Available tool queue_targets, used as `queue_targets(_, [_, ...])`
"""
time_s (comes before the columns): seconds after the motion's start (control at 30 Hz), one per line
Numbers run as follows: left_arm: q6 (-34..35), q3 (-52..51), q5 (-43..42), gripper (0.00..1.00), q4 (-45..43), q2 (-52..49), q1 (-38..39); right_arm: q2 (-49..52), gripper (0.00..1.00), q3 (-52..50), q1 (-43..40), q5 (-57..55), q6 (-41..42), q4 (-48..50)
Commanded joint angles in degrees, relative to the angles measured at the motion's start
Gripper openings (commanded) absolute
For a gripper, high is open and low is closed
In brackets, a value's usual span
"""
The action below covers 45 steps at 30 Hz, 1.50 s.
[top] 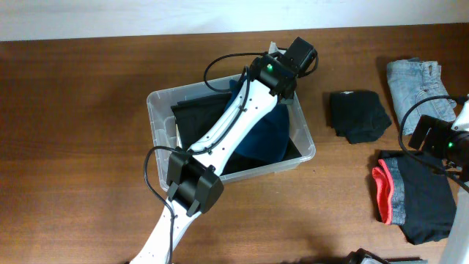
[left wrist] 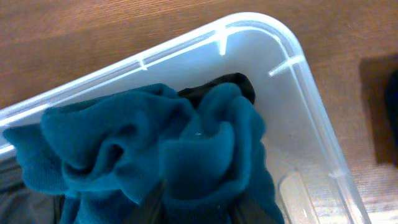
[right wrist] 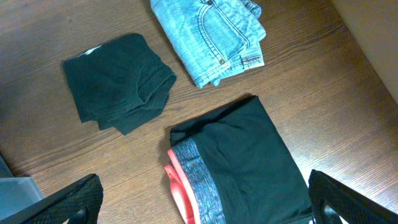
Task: Pack container
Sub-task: 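Press the teal garment flat inside the container with the left gripper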
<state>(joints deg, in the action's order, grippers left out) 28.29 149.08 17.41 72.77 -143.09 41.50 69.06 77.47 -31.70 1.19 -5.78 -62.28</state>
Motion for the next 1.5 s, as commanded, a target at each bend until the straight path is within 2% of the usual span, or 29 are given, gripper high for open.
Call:
queue_targets(0.0, [2.27, -0.94, 2.99, 0.55, 0.33, -1.36, -0.79, -0.22, 0.98, 0.55, -0.2, 0.13, 0.5, 0.15])
queue_targets(0.03, [2.27, -0.94, 2.97, 0.68, 0.33, -1.36, -0.79, -0.22, 0.98, 0.55, -0.2, 0.13, 0.5, 0.15])
queue_targets(0.07, [2.14, -0.94, 2.97, 0.77, 0.33, -1.36, -0.79, -0.22, 0.98, 0.55, -0.2, 0.13, 0.5, 0.15])
queue_targets(0.17, [0.11, -0.92, 2.95, 0.86, 0.31, -1.33, -0.79, -0.22, 0.98, 0.55, -0.2, 0.13, 0.5, 0.15])
queue_targets(0.2, [-1.66, -0.9, 2.97, 0.92, 0.31, -1.33, -0.72, -0.22, 0.98, 0.55, -0.2, 0.13, 0.52, 0.15])
queue_targets(0.43, [-4.44, -0.85, 4.28, 0.99, 2.91, 0.42, -0.52, -0.22, 0.98, 0.55, -0.2, 0.13, 0.52, 0.15])
queue_targets(0.57, [-4.42, -0.85, 7.56, 0.99, 4.81, 3.72, -0.87, -0.22, 0.98, 0.55, -0.2, 0.13, 0.52, 0.15])
queue_targets(0.83, [-4.66, -0.85, 6.95, 0.99, 6.62, 9.94, -0.94, -0.22, 0.98, 0.55, -0.2, 0.13, 0.5, 0.15])
queue_targets(1.1, [-5.64, -0.87, 0.59, 0.99, 9.77, 10.88, -0.96, -0.22, 0.98, 0.55, -0.2, 0.13, 0.52, 0.15])
queue_targets(1.27, [-5.7, -0.98, -10.49, 0.98, 13.92, 10.75, -0.74, -0.2, 0.98, 0.55, -0.2, 0.13, 0.5, 0.15])
queue_targets(1.33, [-5.68, -0.98, -11.37, 0.89, 15.58, 10.27, -0.33, -0.22, 0.98, 0.55, -0.2, 0.13, 0.5, 0.15])
queue_targets(1.47, [-5.68, -0.98, -12.11, 0.62, 18.53, 8.48, 0.11, -0.2, 0.98, 0.55, -0.2, 0.13, 0.5, 0.15])
